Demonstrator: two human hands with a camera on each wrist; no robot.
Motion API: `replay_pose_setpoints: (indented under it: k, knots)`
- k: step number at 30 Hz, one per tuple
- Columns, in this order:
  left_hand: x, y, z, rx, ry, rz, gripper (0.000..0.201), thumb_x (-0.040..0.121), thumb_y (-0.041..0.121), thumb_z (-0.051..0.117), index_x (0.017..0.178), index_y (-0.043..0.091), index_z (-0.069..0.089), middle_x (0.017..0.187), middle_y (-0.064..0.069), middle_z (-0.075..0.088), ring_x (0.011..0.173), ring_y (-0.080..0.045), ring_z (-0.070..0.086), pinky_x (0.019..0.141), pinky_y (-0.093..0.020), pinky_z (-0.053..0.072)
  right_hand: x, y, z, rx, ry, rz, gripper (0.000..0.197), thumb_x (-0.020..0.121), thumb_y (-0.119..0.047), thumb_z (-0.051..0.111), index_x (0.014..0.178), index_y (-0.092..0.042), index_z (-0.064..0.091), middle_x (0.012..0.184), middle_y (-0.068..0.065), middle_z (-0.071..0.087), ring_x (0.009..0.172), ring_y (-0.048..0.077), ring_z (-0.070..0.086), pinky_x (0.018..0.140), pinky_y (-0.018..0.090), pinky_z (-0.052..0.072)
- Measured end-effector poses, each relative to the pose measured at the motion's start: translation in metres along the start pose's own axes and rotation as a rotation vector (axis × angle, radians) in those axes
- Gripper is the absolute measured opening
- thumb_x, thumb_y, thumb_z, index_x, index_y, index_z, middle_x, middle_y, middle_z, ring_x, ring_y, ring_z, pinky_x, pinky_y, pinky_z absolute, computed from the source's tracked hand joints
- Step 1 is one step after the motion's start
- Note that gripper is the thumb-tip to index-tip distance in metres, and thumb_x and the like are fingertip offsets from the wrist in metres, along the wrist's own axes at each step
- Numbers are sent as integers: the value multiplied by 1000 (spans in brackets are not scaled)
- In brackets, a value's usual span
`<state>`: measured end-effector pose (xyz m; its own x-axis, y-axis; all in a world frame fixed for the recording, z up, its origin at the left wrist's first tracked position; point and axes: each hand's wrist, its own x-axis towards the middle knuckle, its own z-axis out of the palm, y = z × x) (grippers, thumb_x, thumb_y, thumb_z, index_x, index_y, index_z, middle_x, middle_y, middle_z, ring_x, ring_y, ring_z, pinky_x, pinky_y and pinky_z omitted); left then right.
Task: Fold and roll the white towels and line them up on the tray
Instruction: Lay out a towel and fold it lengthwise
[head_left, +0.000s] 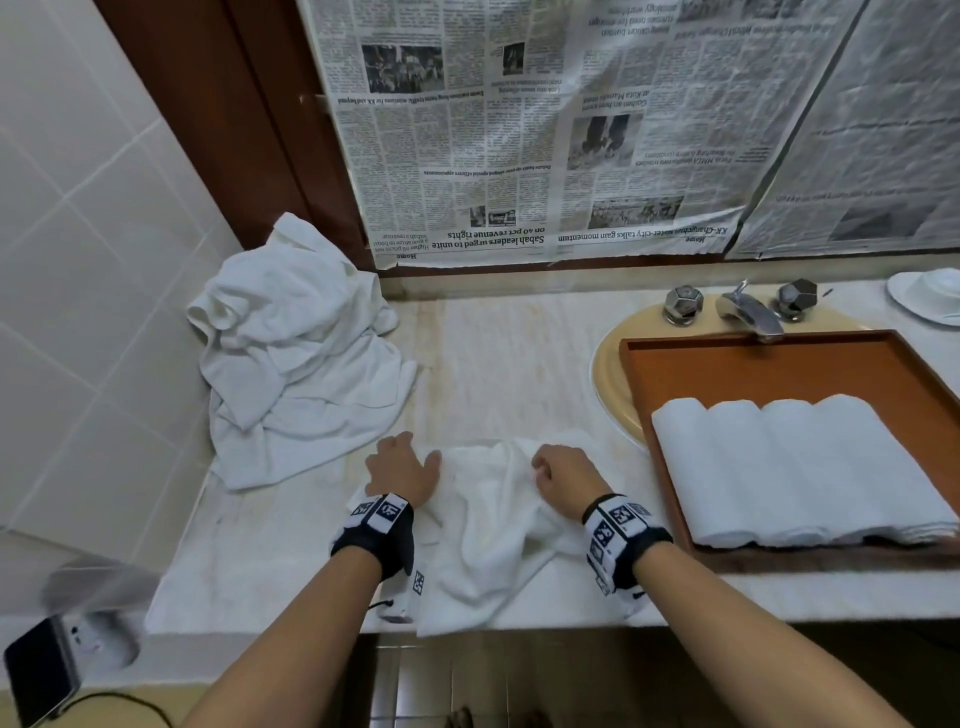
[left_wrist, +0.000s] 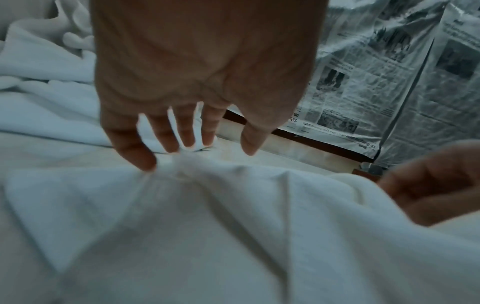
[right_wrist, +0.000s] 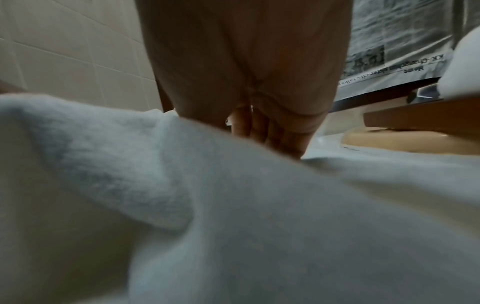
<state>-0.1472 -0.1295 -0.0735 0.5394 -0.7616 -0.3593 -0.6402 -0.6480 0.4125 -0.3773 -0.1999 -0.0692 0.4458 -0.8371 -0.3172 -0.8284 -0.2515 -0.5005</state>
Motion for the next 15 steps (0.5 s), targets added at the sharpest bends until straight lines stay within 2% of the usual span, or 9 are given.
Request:
replay_pose_setpoints:
  k: [2, 4, 5, 6, 7, 9, 11, 13, 15]
  knots:
    - [5, -9, -8, 94, -37, -71, 60, 95, 46, 53, 147, 22, 35, 151, -9, 29, 134, -35, 34, 103, -47, 39, -4, 2, -1, -46, -75, 62, 13, 92, -15, 51, 97, -14, 63, 102, 8, 64, 95, 26, 62, 83, 33, 50]
    - [12, -21, -11, 17, -87, -52, 43, 93, 35, 58, 133, 21, 51, 138, -11, 47, 122, -31, 50, 97, -38, 45, -2, -5, -9, -133, -74, 50, 11, 89, -20, 54, 81, -17, 59, 90, 4, 62, 85, 24, 61, 70, 30, 47]
    - [14, -25, -11, -68, -77, -5, 28, 90, 25, 60, 118, 22, 60, 127, -8, 57, 113, -27, 56, 93, -34, 47, 3, -11, -12, -137, -19, 12, 10, 90, -23, 54, 83, -17, 59, 91, 3, 61, 86, 23, 60, 70, 30, 46]
    - [13, -28, -11, -148, -63, 61, 17, 88, 17, 60, 104, 24, 64, 115, -5, 65, 104, -23, 60, 89, -30, 48, 9, -19, -13, -102, 34, -43, 11, 91, -25, 55, 93, -16, 61, 99, 3, 61, 93, 22, 59, 76, 30, 46]
    - [11, -27, -12, -215, -49, 133, 16, 87, 12, 59, 94, 25, 65, 104, -1, 68, 96, -18, 62, 87, -29, 48, 15, -27, -11, -51, 60, -102, 20, 93, -27, 57, 109, -16, 61, 109, 3, 59, 102, 21, 55, 84, 31, 45]
    - [4, -23, -18, -395, -70, 238, 20, 86, 7, 59, 88, 25, 67, 86, 10, 68, 78, -6, 60, 80, -26, 48, 27, -44, -4, 77, -15, -150, 45, 95, -31, 59, 137, -17, 50, 128, 2, 54, 118, 20, 49, 100, 31, 38]
    - [-1, -20, -27, -537, -112, 324, 25, 85, 0, 59, 87, 23, 68, 73, 19, 63, 66, 0, 56, 72, -24, 46, 35, -54, 9, 111, -133, -92, 56, 96, -32, 59, 147, -18, 40, 137, 3, 52, 125, 23, 48, 107, 34, 37]
    - [-1, -22, -35, -599, -136, 372, 31, 82, -6, 56, 86, 23, 67, 74, 20, 62, 67, -5, 56, 70, -28, 48, 39, -55, 20, 12, -182, -45, 50, 96, -33, 58, 141, -16, 47, 132, 6, 57, 122, 25, 52, 102, 35, 41]
    - [1, -26, -41, -640, -134, 374, 36, 80, -9, 53, 84, 24, 68, 77, 18, 61, 67, -10, 55, 69, -34, 48, 36, -52, 20, -6, -119, -38, 27, 95, -30, 59, 114, -13, 65, 113, 6, 66, 107, 24, 59, 86, 29, 45]
